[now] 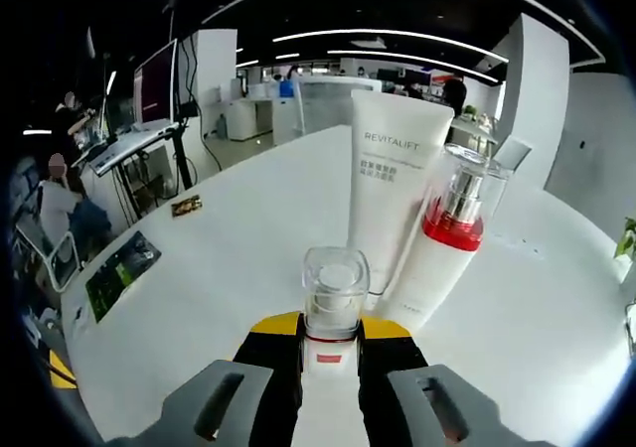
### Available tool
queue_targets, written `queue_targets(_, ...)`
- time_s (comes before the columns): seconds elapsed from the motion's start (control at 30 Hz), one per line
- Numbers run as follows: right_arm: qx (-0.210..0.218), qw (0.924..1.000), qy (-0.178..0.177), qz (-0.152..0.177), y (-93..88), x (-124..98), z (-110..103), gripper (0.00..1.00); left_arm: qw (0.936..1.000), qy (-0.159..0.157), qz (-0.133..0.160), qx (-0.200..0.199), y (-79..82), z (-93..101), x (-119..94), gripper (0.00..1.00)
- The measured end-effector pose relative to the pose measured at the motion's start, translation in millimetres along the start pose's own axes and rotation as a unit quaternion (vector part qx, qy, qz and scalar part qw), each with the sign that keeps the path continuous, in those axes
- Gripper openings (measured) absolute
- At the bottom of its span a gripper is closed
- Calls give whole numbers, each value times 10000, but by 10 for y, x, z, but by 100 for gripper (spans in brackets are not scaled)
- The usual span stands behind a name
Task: Arrange the skincare products in the storage area until every visible bottle or jar stands upright without overlapping.
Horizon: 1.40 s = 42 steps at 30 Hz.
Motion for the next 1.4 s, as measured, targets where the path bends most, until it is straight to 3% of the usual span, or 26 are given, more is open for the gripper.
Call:
queue_targets(0.87, 36, 10000, -12, 16, -6, -25, -1, 15, 10000, -33, -27, 28, -6, 13, 2, 0)
queue_targets(1.4, 345, 9988, -284, 197, 47, 82, 98, 15, 9999, -85, -80, 37, -17, 19, 17, 0)
Point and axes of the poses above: the point that each gripper's makers call its tool centre point, and the gripper's own axes: x roughly forward along the fingers, z roughly to its right, y roughly out of its top, the point moved 6 cm from there along -x, roughly backward along the fingers
